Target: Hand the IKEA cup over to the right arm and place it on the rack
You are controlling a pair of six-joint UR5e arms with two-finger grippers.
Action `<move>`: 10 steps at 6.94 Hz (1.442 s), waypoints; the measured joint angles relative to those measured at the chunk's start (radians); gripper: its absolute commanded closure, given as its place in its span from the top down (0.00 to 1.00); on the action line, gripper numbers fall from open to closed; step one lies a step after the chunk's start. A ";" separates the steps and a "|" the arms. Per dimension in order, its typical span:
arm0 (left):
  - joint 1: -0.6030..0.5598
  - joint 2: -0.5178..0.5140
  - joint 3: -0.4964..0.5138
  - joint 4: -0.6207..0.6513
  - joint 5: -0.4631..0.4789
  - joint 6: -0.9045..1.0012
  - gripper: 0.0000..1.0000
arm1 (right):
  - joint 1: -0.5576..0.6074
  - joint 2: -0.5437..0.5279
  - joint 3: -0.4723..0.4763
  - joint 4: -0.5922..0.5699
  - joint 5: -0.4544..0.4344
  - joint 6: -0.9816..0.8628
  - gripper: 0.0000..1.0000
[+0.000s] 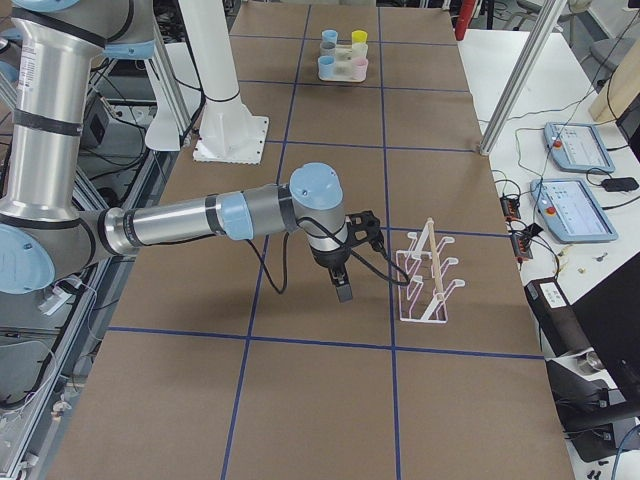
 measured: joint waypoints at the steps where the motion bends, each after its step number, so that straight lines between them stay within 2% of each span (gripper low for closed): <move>1: 0.000 -0.019 -0.002 -0.036 0.000 0.001 1.00 | -0.006 0.021 0.006 0.049 0.014 0.059 1.00; 4: 0.001 -0.053 0.047 -0.225 -0.007 -0.037 1.00 | -0.076 0.045 0.018 0.143 0.050 0.279 1.00; 6: 0.010 -0.061 0.075 -0.311 -0.009 -0.137 1.00 | -0.150 0.059 0.021 0.217 0.029 0.381 0.99; 8: 0.082 -0.056 0.116 -0.402 -0.008 -0.164 1.00 | -0.277 0.070 0.024 0.357 -0.018 0.468 0.99; 10: 0.142 -0.057 0.251 -0.533 -0.001 -0.183 1.00 | -0.451 0.094 0.032 0.420 -0.062 0.625 1.00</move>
